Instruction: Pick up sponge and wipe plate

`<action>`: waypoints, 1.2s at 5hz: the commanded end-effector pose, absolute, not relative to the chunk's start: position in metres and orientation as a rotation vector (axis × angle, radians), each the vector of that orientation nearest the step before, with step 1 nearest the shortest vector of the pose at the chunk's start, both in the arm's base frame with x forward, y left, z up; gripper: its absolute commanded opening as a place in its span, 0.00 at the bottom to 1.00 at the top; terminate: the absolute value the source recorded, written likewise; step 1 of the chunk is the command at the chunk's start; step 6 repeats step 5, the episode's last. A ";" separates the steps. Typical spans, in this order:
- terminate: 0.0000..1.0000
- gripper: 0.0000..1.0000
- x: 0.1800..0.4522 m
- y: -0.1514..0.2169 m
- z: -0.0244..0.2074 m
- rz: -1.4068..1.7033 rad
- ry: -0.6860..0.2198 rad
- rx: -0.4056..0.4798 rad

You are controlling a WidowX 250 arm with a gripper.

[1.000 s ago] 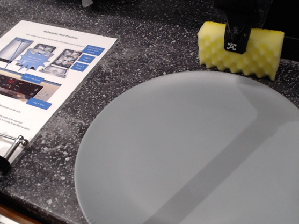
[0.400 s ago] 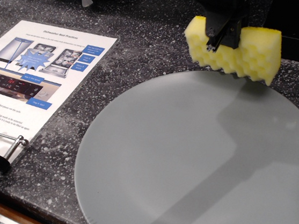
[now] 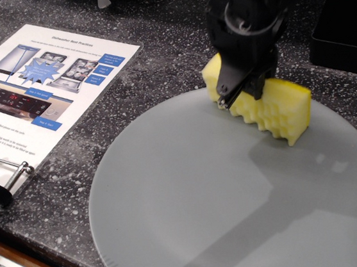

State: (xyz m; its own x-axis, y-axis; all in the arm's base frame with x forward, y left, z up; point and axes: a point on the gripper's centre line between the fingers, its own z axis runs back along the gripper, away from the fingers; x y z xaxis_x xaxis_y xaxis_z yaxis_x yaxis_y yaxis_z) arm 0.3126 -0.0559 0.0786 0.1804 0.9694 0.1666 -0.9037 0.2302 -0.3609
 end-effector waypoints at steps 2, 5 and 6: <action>0.00 0.00 0.268 -0.028 0.083 1.244 -0.405 -0.239; 1.00 0.00 0.197 -0.003 0.073 1.078 -0.354 -0.216; 1.00 0.00 0.197 -0.003 0.073 1.078 -0.354 -0.216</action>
